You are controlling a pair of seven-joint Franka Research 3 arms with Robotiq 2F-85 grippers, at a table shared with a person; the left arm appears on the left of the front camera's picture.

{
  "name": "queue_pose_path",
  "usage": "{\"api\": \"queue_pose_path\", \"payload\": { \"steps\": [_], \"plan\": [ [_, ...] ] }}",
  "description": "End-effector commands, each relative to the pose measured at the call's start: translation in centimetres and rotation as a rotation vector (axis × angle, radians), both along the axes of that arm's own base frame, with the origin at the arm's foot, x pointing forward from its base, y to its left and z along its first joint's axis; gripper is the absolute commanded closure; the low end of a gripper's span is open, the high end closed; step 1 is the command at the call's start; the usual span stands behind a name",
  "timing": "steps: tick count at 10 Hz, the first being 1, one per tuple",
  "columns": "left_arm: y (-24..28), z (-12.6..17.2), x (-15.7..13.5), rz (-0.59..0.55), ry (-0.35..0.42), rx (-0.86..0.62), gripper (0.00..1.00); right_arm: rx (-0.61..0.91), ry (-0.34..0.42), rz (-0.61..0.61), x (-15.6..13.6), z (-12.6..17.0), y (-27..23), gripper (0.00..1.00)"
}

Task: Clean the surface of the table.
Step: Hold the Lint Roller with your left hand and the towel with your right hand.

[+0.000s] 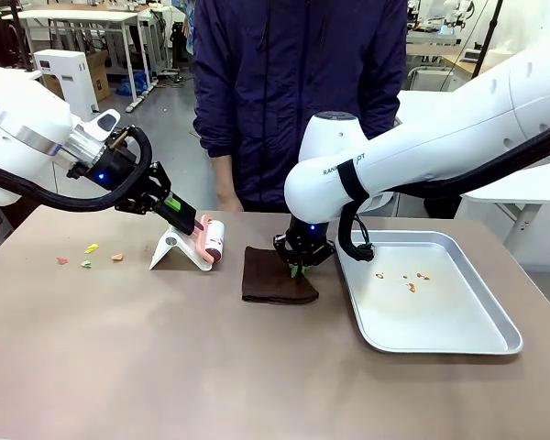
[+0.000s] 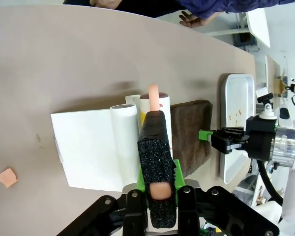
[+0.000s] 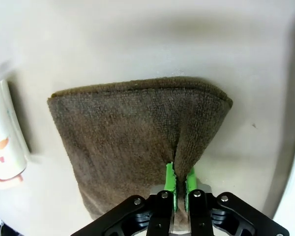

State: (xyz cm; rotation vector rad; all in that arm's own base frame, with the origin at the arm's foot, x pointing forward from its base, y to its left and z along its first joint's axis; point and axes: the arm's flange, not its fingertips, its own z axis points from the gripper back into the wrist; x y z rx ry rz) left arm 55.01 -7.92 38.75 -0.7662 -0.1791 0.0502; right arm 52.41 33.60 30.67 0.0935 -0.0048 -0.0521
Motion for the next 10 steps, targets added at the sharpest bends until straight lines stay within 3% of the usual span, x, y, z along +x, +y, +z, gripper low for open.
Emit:
{"api": "queue_pose_path", "payload": {
  "steps": [1,5,10],
  "plan": [
    [-0.5,0.0,0.0,0.014,-0.012,-0.007,1.0,0.012,0.024,0.011,0.2,-1.0,-0.4,1.0],
    [-0.5,0.2,-0.2,0.013,-0.024,-0.012,1.0,0.069,0.031,0.009,0.2,-0.8,-0.8,1.0],
    [4.2,3.5,-4.7,-0.015,-0.036,-0.198,1.0,0.626,0.098,-0.042,-1.3,4.5,-9.5,1.0]
  ]
}}
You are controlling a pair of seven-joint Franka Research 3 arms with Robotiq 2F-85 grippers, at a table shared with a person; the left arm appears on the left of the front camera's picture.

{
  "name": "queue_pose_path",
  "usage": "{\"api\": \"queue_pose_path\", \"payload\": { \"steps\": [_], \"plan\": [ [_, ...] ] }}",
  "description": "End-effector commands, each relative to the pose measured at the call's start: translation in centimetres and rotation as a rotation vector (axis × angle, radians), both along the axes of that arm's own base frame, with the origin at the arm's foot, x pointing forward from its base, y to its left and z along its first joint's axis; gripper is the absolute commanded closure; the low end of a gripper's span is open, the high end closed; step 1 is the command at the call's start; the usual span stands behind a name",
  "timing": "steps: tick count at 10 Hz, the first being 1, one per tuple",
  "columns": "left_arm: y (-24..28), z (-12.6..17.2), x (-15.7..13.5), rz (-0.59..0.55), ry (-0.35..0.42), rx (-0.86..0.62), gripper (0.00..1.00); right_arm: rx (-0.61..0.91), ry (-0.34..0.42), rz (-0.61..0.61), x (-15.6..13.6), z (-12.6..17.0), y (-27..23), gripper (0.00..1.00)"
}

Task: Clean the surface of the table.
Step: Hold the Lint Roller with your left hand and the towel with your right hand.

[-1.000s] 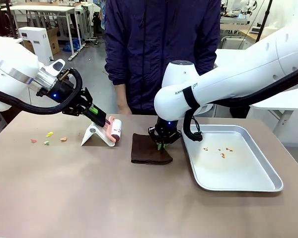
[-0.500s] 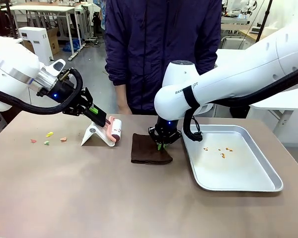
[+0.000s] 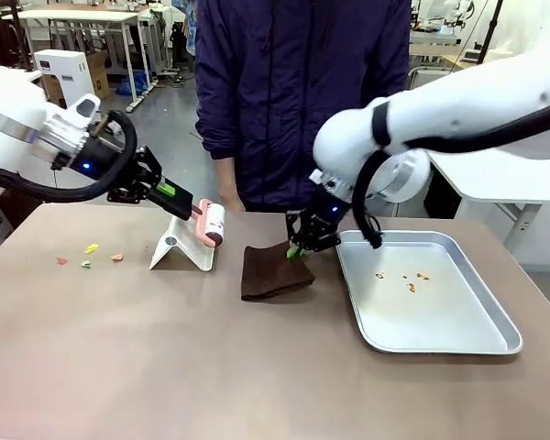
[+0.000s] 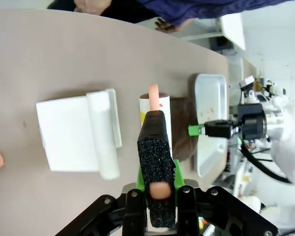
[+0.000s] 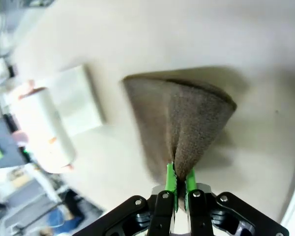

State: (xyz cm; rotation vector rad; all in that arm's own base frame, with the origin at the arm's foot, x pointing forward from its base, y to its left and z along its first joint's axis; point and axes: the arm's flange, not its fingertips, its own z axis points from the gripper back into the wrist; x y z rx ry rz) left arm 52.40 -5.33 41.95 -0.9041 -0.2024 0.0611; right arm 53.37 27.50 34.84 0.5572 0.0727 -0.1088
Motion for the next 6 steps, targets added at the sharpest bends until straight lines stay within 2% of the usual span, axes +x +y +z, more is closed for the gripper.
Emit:
{"api": "queue_pose_path", "payload": {
  "steps": [1,3,5,6],
  "plan": [
    [3.1,0.8,-3.4,-0.038,-0.045,-0.115,1.0,0.275,0.018,-0.004,-2.7,0.8,-5.1,1.0],
    [6.8,2.1,-6.6,-0.05,-0.074,-0.213,1.0,0.456,0.008,0.057,-4.9,2.4,-8.5,1.0],
    [11.9,3.1,-10.0,-0.123,-0.106,-0.373,1.0,0.577,-0.039,0.09,-8.3,4.3,-12.2,1.0],
    [14.5,3.1,-11.8,-0.113,-0.134,-0.449,1.0,0.589,-0.092,0.073,-10.7,5.2,-14.5,1.0]
  ]
}}
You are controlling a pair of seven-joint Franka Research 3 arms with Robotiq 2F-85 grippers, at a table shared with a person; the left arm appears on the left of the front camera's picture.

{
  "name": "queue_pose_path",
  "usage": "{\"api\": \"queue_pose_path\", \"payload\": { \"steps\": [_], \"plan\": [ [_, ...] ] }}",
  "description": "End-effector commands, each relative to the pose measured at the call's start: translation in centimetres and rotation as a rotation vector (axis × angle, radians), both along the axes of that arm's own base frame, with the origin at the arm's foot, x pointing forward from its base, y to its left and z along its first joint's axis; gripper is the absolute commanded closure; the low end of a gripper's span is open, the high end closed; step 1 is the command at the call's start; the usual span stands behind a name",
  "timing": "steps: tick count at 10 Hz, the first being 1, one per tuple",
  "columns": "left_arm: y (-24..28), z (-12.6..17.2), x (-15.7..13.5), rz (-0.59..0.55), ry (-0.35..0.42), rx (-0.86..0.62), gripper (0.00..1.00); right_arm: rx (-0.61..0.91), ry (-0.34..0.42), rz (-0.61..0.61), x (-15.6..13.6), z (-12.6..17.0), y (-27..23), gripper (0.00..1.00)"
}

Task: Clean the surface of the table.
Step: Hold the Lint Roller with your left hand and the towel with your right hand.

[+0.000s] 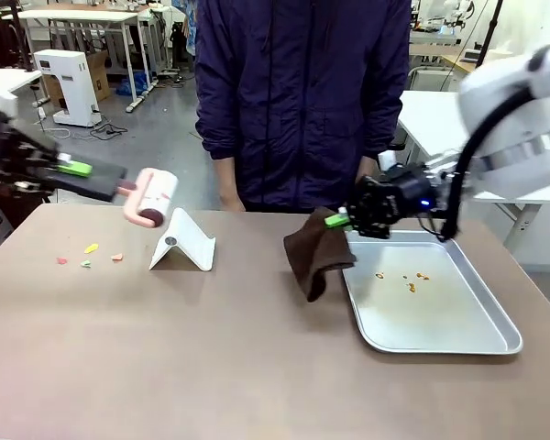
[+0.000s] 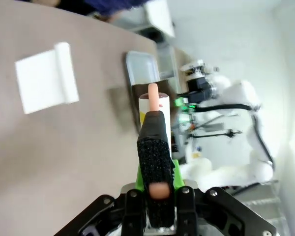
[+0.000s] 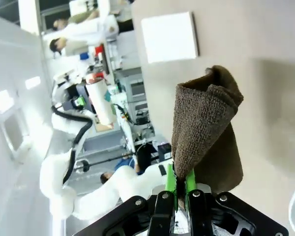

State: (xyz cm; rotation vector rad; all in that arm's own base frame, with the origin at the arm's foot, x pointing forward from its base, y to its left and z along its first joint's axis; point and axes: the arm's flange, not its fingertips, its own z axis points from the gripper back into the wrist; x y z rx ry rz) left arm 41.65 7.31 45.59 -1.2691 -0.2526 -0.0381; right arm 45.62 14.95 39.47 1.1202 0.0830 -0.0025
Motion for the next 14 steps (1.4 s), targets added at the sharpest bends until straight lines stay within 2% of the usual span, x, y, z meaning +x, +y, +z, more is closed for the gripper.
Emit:
{"api": "queue_pose_path", "payload": {
  "steps": [1,2,6,7,9,10,12,13,14],
  "plan": [
    [4.4,-0.8,-2.4,0.005,-0.046,-0.16,1.0,-0.017,-0.085,-0.096,-5.3,1.5,-4.6,1.0],
    [6.6,-1.3,-3.9,0.039,-0.078,-0.208,1.0,0.033,-0.155,-0.161,-7.5,2.7,-8.4,1.0],
    [14.6,-3.6,-6.4,0.129,-0.08,-0.243,1.0,0.114,-0.139,-0.325,-10.1,4.9,-19.6,1.0],
    [16.8,-4.6,-7.3,0.173,-0.076,-0.269,1.0,0.14,-0.146,-0.34,-10.4,4.6,-22.5,1.0],
    [20.7,-6.5,-9.6,0.32,-0.011,-0.25,1.0,0.203,-0.139,-0.418,-11.2,3.1,-27.5,1.0],
    [22.0,-7.0,-10.3,0.423,0.033,-0.225,1.0,0.242,-0.181,-0.495,-12.3,2.1,-29.7,1.0],
    [22.8,-7.0,-10.9,0.459,0.065,-0.249,1.0,0.275,-0.163,-0.575,-13.3,0.3,-31.9,1.0],
    [22.7,-7.0,-10.6,0.491,0.079,-0.253,1.0,0.298,-0.171,-0.569,-13.2,-0.3,-32.0,1.0],
    [23.9,-8.2,-11.6,0.447,0.047,-0.222,1.0,0.258,-0.183,-0.614,-12.6,-1.1,-31.1,1.0]
  ]
}}
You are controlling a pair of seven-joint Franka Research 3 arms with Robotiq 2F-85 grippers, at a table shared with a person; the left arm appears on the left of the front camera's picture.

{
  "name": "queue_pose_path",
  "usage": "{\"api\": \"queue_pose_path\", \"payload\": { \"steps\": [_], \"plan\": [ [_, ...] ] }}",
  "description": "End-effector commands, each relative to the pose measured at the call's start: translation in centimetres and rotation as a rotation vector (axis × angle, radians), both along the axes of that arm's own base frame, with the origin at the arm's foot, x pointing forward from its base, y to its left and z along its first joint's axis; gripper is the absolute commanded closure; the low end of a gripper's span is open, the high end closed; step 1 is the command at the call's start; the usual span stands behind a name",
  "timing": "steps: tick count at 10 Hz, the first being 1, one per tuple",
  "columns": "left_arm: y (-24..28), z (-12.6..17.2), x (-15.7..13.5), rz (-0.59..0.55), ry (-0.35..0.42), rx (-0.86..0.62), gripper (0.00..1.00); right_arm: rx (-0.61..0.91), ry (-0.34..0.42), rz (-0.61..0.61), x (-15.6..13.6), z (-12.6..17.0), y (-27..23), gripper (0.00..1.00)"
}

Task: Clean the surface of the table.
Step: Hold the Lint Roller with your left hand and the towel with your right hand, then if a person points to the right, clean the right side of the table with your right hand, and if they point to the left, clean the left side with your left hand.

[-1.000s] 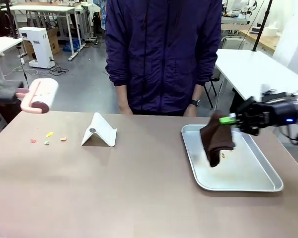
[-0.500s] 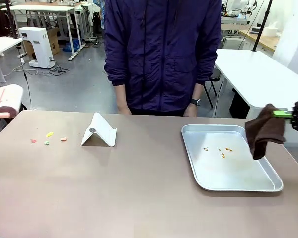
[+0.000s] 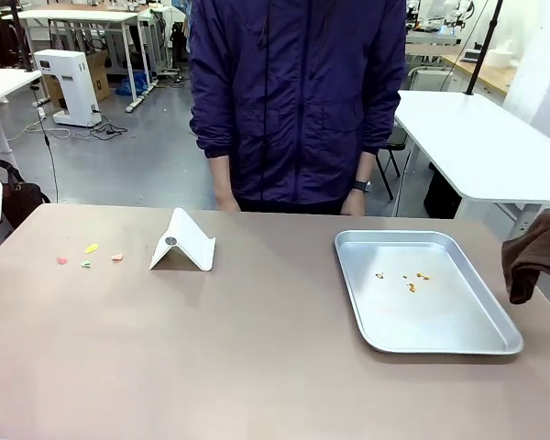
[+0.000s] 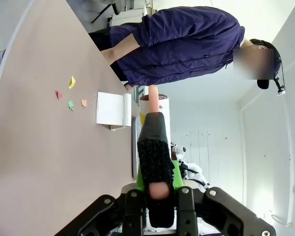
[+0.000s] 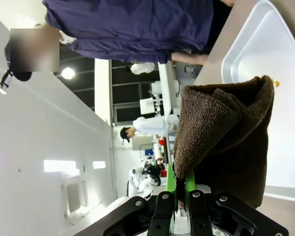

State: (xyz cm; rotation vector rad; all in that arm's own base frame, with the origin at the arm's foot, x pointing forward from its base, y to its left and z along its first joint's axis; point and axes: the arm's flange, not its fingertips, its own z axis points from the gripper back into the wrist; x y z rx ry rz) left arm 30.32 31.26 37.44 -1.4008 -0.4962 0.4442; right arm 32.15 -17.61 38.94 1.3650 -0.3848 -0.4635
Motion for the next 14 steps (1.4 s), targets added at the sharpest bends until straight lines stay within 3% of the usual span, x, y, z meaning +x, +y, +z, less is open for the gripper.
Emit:
{"api": "queue_pose_path", "payload": {
  "steps": [1,14],
  "plan": [
    [-0.08,-0.06,-0.25,-0.017,-0.025,0.006,1.0,-0.009,0.005,0.014,-0.37,0.56,0.03,1.0],
    [-0.08,-0.06,-0.25,-0.017,-0.025,0.006,1.0,-0.009,0.005,0.014,-0.37,0.56,0.03,1.0]
  ]
}}
